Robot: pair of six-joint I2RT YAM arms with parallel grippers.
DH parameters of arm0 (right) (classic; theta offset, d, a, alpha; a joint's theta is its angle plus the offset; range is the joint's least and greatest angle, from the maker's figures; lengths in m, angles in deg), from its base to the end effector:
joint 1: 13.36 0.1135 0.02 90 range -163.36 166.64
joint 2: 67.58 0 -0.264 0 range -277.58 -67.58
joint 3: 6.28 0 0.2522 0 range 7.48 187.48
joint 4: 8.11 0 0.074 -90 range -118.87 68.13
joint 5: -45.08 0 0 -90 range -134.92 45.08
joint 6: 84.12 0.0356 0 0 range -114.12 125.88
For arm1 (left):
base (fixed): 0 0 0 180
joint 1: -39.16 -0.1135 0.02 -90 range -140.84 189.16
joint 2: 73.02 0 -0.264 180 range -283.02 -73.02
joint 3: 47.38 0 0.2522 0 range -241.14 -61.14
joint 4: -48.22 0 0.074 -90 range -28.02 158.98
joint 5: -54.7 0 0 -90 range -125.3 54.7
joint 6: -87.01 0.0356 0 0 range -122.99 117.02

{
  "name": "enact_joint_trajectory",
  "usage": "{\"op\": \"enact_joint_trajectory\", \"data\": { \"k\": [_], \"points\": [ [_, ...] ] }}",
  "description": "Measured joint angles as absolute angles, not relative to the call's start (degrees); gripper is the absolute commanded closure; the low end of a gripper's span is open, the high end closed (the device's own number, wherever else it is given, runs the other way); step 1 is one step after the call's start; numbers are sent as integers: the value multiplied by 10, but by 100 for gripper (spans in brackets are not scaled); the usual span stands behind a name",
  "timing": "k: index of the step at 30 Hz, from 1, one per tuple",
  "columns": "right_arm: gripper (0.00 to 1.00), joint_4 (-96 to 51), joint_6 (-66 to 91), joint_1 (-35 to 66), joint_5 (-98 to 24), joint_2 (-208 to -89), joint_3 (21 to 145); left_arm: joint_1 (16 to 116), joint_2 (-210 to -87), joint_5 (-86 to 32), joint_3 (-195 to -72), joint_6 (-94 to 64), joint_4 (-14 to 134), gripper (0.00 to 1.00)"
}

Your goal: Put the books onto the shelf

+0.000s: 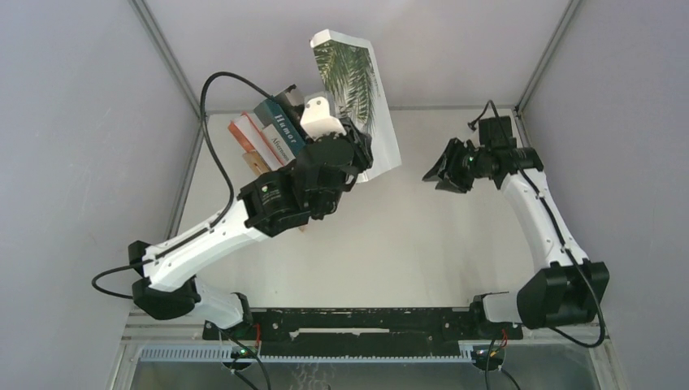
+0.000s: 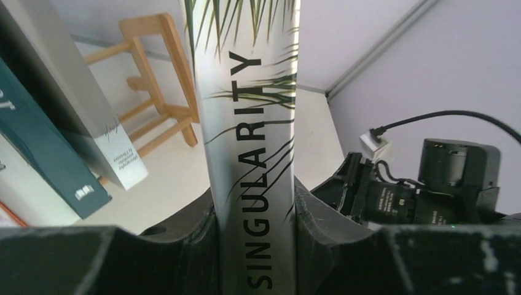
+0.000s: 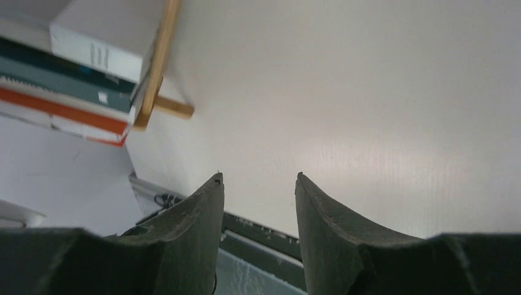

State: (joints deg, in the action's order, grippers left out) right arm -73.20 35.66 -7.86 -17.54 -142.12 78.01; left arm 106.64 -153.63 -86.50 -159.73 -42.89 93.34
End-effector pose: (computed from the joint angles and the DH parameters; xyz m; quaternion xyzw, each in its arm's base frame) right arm 0.2555 0.0410 0.3238 0.1261 0.9216 0.3030 0.2073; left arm 0.1348 -0.2527 0.4844 -0.0915 0.7511 -0.2497 0.6043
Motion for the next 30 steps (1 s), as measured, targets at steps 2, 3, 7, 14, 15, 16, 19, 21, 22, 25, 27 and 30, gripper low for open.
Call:
{"op": "enact_joint_trajectory", "data": {
  "k": [2, 3, 7, 14, 15, 16, 19, 21, 22, 25, 27, 30],
  "points": [
    [46, -740, 350, -77, -203, -1455, 832, 1053, -1563, -866, -1635, -418, 945, 91],
    [46, -746, 344, -76, -222, -1476, 868, 1048, -1575, -867, -1652, -415, 950, 91],
    [46, -757, 327, -72, -287, -1555, 995, 1021, -1630, -873, -1721, -404, 970, 91],
    [46, -774, 315, -85, -367, -1677, 1144, 972, -1711, -882, -1782, -389, 994, 95],
    [46, -775, 315, -88, -375, -1690, 1156, 965, -1720, -884, -1785, -388, 996, 95],
    [46, -778, 315, -92, -386, -1706, 1172, 959, -1729, -887, -1787, -387, 998, 96],
    [46, -778, 316, -103, -404, -1729, 1192, 944, -1749, -900, -1789, -386, 1003, 95],
    [46, -777, 317, -111, -411, -1739, 1203, 937, -1760, -911, -1791, -386, 1004, 95],
    [46, -776, 318, -114, -415, -1744, 1210, 934, -1764, -917, -1791, -386, 1005, 95],
    [46, -770, 318, -118, -425, -1764, 1248, 924, -1776, -936, -1791, -388, 1008, 95],
    [46, -767, 318, -120, -433, -1780, 1280, 919, -1782, -943, -1792, -390, 1008, 95],
    [46, -757, 318, -121, -448, -1810, 1333, 910, -1801, -957, -1811, -390, 1009, 95]
  ]
}}
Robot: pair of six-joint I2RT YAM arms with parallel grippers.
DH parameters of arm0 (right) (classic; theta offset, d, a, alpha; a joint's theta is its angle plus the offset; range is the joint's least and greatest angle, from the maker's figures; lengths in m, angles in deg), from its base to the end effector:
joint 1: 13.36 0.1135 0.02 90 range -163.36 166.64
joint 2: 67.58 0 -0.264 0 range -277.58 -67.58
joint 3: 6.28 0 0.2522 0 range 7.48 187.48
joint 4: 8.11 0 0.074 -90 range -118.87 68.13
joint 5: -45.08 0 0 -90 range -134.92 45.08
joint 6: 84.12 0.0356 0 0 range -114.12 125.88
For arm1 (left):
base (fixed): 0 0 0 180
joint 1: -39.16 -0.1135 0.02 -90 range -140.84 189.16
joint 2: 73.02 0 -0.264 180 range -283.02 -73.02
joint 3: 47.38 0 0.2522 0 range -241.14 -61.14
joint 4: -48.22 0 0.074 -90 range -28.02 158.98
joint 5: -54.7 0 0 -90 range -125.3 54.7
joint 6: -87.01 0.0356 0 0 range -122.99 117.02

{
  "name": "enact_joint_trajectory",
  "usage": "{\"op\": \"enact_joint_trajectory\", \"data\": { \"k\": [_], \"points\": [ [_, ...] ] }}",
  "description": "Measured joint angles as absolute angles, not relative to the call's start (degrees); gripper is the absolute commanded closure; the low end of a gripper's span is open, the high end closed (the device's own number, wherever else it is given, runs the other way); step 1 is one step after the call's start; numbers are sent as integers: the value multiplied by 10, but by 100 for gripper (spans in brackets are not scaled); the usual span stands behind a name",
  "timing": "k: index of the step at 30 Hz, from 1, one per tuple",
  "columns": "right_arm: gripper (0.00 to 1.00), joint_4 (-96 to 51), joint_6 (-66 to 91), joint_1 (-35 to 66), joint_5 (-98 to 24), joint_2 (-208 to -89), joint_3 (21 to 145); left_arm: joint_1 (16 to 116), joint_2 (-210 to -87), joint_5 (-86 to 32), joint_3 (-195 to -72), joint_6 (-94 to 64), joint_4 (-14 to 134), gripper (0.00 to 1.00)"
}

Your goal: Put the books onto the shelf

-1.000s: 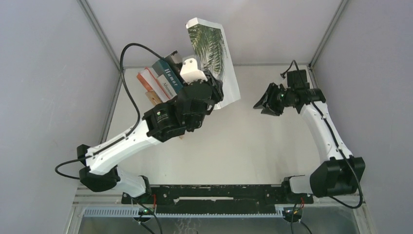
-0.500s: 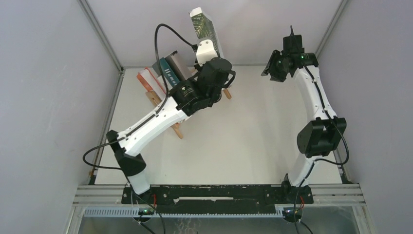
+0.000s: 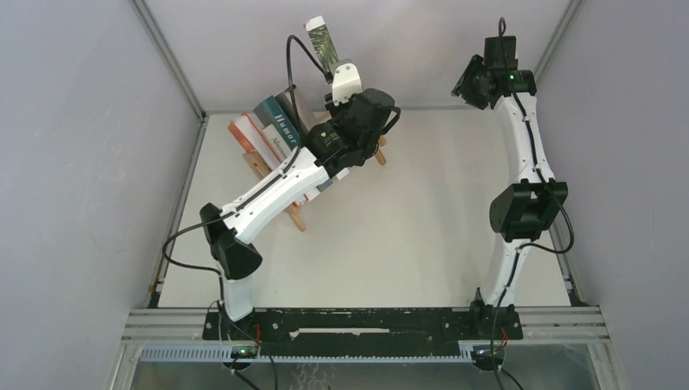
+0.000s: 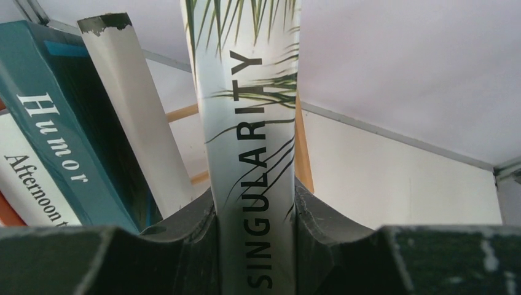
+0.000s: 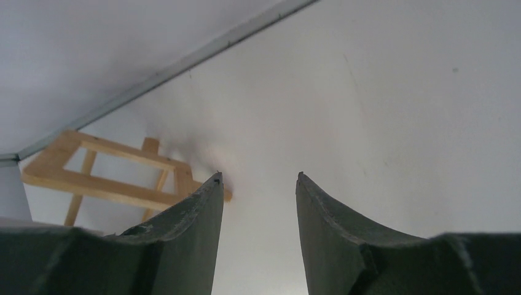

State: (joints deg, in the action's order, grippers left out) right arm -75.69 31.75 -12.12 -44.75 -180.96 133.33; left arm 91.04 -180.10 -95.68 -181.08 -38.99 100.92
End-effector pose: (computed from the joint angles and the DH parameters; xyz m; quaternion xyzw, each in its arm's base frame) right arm 0.4332 0.0095 0.3949 0.1938 0.8904 0.0979 0.4001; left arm 0.2745 -0.2997 0.4386 -0.1623 0.7631 -0.0103 0.6255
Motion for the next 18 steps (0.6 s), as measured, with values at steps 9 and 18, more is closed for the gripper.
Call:
{"op": "enact_joint_trajectory", "data": {
  "k": [9, 18],
  "points": [
    [47, -742, 314, -131, -441, -1948, 1523, 885, -1871, -966, -1855, -390, 1002, 96],
    [47, -742, 237, -132, -397, -1981, 1598, 864, -1908, -953, -1855, -390, 1002, 96]
  ]
}}
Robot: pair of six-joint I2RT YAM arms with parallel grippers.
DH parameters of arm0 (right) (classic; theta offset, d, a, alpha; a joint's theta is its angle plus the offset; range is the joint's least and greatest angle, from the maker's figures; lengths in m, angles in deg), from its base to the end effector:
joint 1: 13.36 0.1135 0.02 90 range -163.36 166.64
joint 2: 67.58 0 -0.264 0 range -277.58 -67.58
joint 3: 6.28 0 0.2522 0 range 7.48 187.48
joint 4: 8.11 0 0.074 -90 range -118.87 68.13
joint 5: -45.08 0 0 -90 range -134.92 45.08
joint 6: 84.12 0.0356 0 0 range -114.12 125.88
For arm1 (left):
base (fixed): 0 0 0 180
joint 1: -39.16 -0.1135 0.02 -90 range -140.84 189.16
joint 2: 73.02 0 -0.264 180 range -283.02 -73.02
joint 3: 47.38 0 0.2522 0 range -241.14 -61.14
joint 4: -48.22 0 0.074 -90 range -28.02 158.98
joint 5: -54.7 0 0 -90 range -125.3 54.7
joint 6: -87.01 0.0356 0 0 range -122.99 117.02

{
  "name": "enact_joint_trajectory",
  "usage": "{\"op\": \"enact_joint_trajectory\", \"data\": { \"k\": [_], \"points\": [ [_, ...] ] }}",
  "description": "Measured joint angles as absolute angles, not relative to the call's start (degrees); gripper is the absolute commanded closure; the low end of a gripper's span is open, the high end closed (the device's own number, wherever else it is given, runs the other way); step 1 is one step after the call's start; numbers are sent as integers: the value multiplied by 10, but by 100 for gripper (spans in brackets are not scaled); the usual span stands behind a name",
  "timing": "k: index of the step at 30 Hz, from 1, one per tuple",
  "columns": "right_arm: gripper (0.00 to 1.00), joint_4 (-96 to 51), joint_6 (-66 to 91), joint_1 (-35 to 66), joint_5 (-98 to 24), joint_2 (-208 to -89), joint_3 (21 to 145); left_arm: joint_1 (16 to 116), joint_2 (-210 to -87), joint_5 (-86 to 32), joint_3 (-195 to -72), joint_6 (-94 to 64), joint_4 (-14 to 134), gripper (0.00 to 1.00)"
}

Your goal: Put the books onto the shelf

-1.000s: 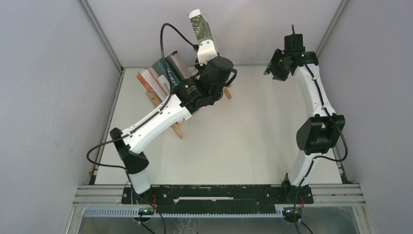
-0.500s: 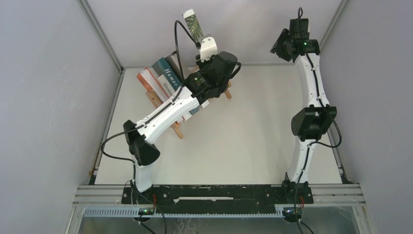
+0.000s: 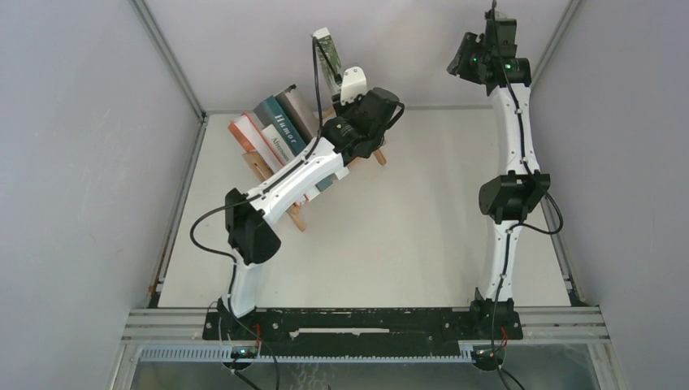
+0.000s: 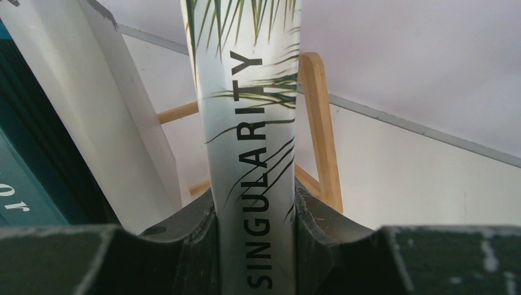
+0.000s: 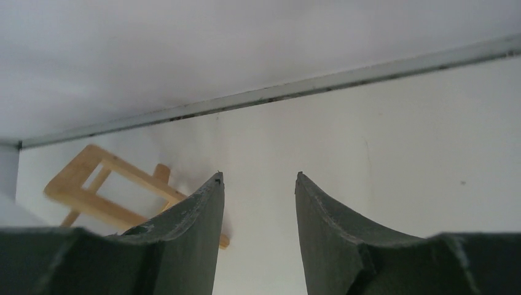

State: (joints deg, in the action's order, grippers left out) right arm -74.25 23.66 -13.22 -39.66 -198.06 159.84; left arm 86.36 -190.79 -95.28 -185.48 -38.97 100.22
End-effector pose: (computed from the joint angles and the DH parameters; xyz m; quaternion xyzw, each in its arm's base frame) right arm 0.4906 0.0045 0.4057 0.1105 0.8605 0.1166 0.4834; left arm 0.3336 -0.3148 0.3865 -0.1685 0.7765 0.0463 0.6054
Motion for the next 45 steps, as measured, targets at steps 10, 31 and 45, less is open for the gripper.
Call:
{"op": "enact_joint_trajectory", "data": {
  "k": [10, 31, 45],
  "points": [
    [36, -506, 64, -8, -369, -1677, 1159, 839, -1908, -948, -1855, -389, 993, 97],
    [37, -281, 87, -44, -351, -1576, 848, 820, -1923, -957, -1802, -420, 965, 98],
    [38, -250, 121, -47, -328, -1555, 785, 822, -1999, -985, -1804, -513, 1014, 97]
  ]
}}
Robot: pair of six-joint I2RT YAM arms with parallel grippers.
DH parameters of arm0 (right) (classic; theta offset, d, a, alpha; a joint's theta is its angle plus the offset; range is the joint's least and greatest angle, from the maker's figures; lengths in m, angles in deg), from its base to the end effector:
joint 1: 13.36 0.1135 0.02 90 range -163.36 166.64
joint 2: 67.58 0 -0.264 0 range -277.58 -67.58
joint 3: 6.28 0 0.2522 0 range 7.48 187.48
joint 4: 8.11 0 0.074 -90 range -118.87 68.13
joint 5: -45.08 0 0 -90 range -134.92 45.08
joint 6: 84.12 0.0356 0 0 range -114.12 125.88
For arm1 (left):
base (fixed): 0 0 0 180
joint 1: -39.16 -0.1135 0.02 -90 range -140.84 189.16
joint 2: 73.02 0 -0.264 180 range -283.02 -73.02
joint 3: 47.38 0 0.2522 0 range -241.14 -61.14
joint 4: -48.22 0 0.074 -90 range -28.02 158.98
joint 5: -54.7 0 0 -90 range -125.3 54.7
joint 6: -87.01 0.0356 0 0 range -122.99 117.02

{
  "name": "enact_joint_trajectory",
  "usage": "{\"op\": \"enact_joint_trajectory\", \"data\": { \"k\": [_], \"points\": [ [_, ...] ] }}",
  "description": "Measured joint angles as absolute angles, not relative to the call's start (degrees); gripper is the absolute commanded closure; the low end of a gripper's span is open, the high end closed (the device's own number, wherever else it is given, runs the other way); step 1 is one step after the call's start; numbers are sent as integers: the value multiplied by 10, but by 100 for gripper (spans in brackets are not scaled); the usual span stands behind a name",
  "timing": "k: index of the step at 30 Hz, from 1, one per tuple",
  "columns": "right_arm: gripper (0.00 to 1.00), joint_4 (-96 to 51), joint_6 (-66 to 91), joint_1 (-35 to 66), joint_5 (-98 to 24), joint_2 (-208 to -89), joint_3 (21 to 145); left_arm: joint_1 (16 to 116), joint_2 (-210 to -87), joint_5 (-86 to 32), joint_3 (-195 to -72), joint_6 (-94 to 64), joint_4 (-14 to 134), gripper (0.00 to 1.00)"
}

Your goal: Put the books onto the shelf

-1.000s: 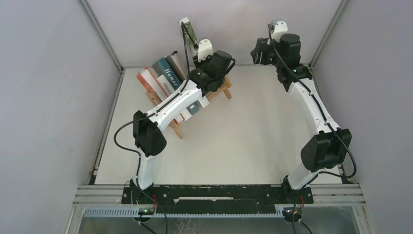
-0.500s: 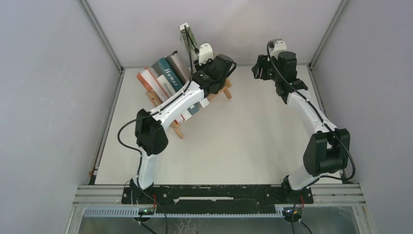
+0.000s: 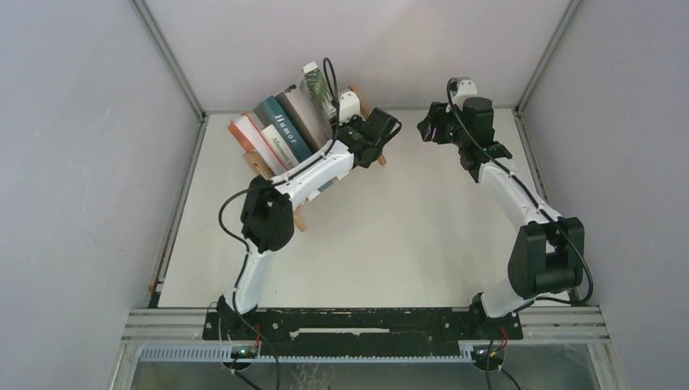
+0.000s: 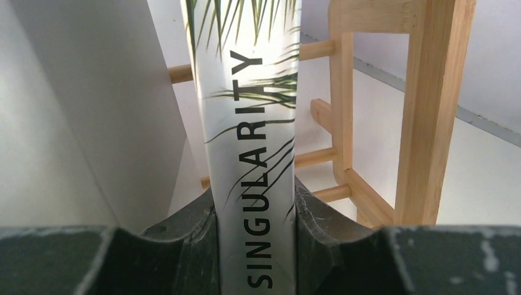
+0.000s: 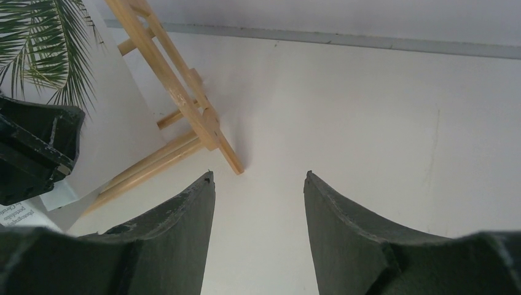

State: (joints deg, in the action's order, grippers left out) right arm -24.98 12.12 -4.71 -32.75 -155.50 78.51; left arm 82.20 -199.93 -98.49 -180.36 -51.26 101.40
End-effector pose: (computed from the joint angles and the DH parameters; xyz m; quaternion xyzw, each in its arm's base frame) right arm 0.3592 0.0622 0.3263 -0.0779 0.8131 0.1600 0.5543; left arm 0.3803 -0.3116 0.2853 -0.2275 0.7832 0.1181 0.5664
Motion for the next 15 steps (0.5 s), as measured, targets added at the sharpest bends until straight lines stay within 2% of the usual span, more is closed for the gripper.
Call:
{"op": "enact_joint_trajectory", "data": {
  "k": [10, 12, 15],
  "points": [
    [38, -221, 134, -53, -310, -1551, 750, 830, -2016, -1029, -1805, -537, 1016, 95],
    [38, -219, 137, -54, -307, -1551, 745, 831, -2016, -1033, -1805, -542, 1016, 92],
    [38, -216, 139, -54, -305, -1551, 744, 831, -2016, -1033, -1804, -551, 1016, 83]
  ]
}}
